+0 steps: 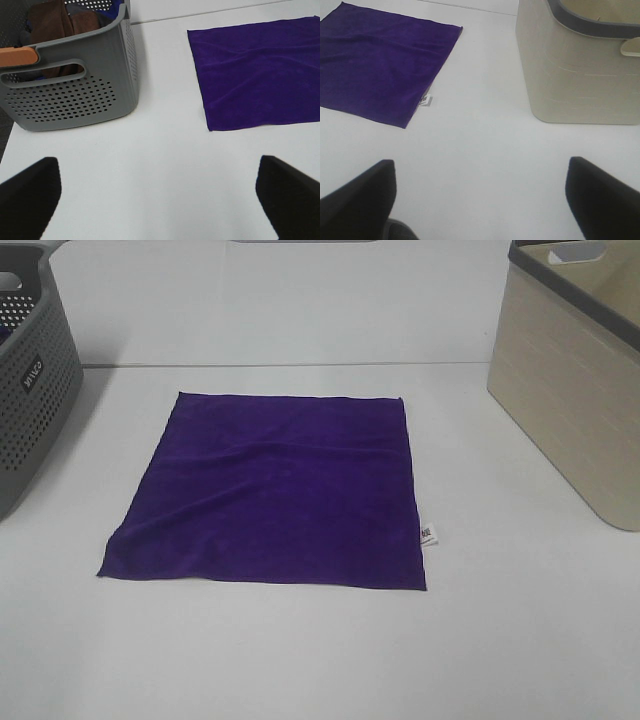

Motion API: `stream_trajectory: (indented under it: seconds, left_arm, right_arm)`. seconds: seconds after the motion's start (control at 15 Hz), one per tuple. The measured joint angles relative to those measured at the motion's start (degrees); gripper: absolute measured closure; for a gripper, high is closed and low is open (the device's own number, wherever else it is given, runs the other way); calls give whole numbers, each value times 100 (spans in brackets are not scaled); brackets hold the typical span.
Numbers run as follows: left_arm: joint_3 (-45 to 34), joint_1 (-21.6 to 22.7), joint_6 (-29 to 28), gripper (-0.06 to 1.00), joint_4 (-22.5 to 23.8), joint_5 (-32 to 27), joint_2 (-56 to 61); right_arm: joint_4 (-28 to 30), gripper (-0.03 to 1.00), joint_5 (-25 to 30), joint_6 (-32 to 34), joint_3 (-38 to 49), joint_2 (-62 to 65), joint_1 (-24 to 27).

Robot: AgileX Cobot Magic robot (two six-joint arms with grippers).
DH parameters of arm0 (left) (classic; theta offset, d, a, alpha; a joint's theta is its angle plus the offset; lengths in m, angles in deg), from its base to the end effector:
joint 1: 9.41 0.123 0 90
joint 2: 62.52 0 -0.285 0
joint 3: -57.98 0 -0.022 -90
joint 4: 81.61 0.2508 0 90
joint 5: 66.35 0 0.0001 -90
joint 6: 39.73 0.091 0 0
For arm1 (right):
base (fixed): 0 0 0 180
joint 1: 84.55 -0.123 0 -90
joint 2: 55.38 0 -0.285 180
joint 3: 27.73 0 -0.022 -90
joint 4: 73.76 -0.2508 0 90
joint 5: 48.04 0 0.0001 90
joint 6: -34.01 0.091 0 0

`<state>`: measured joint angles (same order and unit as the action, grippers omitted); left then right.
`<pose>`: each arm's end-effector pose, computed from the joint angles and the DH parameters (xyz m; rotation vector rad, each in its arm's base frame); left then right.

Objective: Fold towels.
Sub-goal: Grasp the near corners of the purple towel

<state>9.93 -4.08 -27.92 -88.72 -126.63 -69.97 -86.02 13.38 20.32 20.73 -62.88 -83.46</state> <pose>-0.0059 -0.0104 0.2810 0.1200 2.0113 0.0424 -0.0070 0.0171 0.2784 -0.2350 2.0177 0.0940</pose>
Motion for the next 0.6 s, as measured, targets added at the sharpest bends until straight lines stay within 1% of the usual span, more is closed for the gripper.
stream_trajectory:
  seconds: [0.07,0.2,0.6]
  left_arm:
    - [0,0,0,-4,0,0,0]
    - [0,0,0,-4,6,0,0]
    - [0,0,0,-4,6,0,0]
  right_arm:
    - [0,2,0,0,0,0,0]
    - [29,-1,0,0,0,0,0]
    - [34,-2,0,0,0,0,0]
